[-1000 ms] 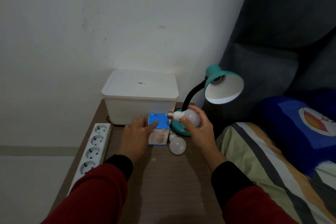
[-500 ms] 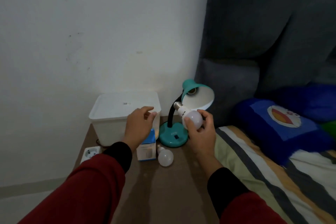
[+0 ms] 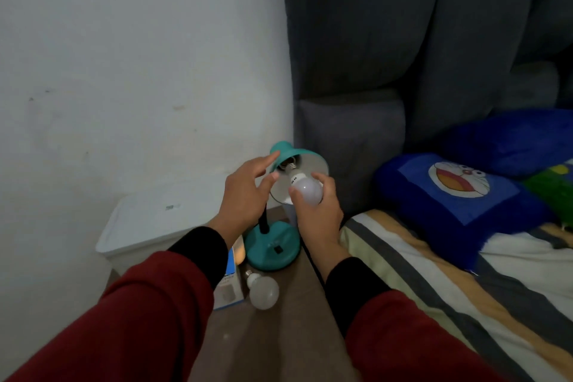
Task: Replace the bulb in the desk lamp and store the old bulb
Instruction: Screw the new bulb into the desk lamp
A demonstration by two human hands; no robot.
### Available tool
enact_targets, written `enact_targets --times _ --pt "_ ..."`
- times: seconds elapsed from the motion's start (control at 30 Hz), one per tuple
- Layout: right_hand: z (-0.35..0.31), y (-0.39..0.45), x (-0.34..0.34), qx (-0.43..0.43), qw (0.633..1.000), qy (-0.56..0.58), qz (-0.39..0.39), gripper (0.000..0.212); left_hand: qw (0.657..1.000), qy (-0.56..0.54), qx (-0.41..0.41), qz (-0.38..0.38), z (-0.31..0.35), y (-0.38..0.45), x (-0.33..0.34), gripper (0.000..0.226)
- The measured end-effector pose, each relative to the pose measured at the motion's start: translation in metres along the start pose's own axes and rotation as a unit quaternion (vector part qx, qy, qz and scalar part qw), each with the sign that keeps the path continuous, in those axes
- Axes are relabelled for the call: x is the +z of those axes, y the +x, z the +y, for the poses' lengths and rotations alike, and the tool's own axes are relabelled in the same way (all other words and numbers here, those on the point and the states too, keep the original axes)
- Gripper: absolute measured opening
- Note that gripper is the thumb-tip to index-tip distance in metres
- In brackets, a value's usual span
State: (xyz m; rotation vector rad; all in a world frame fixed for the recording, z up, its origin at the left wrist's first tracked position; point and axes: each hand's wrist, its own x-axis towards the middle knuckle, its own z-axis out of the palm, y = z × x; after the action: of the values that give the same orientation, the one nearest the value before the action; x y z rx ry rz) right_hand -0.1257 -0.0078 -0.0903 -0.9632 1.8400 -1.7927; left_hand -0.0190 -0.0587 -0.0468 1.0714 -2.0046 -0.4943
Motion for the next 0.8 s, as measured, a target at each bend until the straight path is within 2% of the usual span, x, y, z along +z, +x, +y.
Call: enact_targets --times 0.13,0.37,0.67,0.8 --pt "0.000 0.008 0.008 0.009 1.000 -0.009 -0.021 0.047 1.000 0.008 -0.001 -0.004 -0.004 0.006 0.000 0.036" --pt "0.000 0.016 0.015 0.025 0.998 -0.006 -0.054 0.067 1.000 0.016 -0.008 0.002 -0.007 0.009 0.002 0.033" --pt "0.001 0.013 0.016 0.053 0.998 -0.015 -0.040 0.065 1.000 0.022 -0.017 -0.008 -0.007 0.012 0.001 0.034" --pt "0.001 0.011 0.018 0.035 0.998 0.038 -0.028 0.079 1.000 0.017 -0.020 -0.011 -0.007 0.011 0.000 0.034"
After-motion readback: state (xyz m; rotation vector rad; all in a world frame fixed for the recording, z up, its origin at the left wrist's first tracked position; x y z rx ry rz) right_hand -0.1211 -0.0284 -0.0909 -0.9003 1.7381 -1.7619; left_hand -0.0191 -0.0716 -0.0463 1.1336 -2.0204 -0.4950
